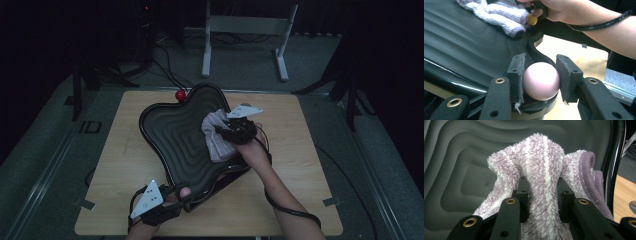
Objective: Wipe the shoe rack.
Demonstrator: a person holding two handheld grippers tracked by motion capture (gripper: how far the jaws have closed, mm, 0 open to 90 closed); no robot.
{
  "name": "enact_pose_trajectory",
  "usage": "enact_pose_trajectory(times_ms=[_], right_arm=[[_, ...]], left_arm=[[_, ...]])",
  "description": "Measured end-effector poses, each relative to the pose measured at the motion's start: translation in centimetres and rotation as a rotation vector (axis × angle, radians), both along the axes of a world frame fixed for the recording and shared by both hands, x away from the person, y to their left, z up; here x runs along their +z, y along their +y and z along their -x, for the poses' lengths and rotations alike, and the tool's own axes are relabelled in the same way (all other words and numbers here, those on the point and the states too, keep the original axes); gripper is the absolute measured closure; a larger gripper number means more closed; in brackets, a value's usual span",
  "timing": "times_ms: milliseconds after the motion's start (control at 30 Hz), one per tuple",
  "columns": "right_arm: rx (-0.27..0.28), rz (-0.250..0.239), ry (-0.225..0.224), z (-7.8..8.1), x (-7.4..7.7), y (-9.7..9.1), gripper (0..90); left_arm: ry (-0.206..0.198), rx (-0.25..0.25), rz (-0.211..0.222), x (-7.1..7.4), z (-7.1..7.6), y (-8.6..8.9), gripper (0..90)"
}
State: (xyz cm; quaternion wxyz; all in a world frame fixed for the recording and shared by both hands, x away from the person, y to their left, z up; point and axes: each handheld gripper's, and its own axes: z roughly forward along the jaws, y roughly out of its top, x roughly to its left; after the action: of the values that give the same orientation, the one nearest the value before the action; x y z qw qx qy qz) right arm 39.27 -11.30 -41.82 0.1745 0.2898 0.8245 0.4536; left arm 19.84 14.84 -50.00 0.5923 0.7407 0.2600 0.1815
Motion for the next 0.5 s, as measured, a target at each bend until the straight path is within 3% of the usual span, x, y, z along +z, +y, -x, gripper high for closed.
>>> enact_pose_trajectory(times_ms=[500], right_arm=[[0.015,0.007,0.008,2.4,-1.6,-1.9,70.2]], left_arm=[[0.002,0.002,-0.002,0.0,0.0,0.0,60.3]])
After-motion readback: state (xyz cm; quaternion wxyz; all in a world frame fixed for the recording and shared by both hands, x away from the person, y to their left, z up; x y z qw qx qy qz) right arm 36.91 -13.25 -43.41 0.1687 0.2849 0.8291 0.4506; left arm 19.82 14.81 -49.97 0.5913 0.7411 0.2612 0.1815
